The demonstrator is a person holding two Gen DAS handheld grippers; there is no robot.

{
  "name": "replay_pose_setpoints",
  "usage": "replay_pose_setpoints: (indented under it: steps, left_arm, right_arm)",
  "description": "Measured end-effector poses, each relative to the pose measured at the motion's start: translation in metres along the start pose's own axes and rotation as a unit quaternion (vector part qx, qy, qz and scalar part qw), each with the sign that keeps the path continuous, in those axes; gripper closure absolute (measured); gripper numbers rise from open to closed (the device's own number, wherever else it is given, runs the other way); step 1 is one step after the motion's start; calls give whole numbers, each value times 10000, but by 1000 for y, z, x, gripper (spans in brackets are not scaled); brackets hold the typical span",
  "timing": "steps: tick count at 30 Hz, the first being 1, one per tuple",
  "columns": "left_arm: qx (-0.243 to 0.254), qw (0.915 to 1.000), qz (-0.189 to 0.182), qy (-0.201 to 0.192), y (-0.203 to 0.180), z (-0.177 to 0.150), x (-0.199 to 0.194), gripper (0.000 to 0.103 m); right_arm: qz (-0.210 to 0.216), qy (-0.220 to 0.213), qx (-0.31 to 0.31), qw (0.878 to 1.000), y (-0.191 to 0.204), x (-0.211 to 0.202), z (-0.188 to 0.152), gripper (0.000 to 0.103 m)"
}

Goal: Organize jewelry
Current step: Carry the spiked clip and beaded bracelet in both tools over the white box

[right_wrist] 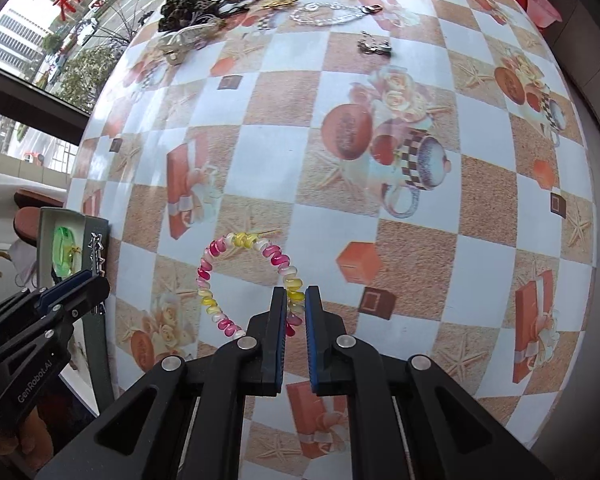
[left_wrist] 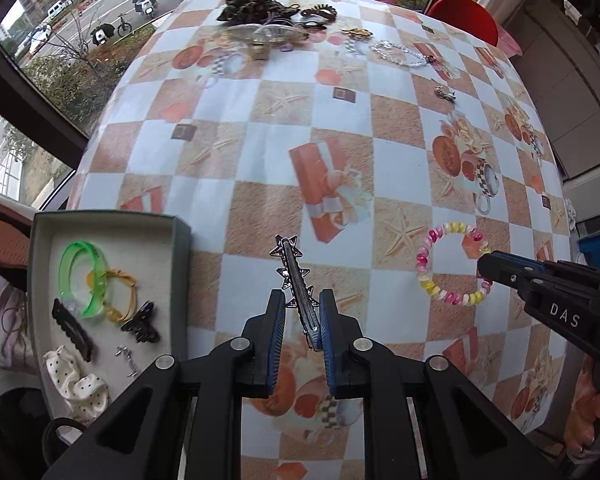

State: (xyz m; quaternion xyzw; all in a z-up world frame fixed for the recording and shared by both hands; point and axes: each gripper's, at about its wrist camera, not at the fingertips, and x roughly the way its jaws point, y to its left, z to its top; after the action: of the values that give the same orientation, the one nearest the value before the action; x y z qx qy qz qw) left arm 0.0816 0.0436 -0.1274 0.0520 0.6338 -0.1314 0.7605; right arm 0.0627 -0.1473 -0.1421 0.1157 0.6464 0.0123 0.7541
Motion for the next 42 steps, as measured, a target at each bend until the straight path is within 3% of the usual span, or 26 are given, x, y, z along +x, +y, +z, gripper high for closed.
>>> replay_pose_setpoints:
  steps: [23,42]
  left_arm:
    - [-622,9975,19,-324,89,-67,-44,82]
    - [-1648,9858,232,-228,172,-135,-44,82]
  right_arm:
    - [102,-220,-931,9954,115,-25,-8,94]
    - [255,18,-1934,9808,215,-7,-26,94]
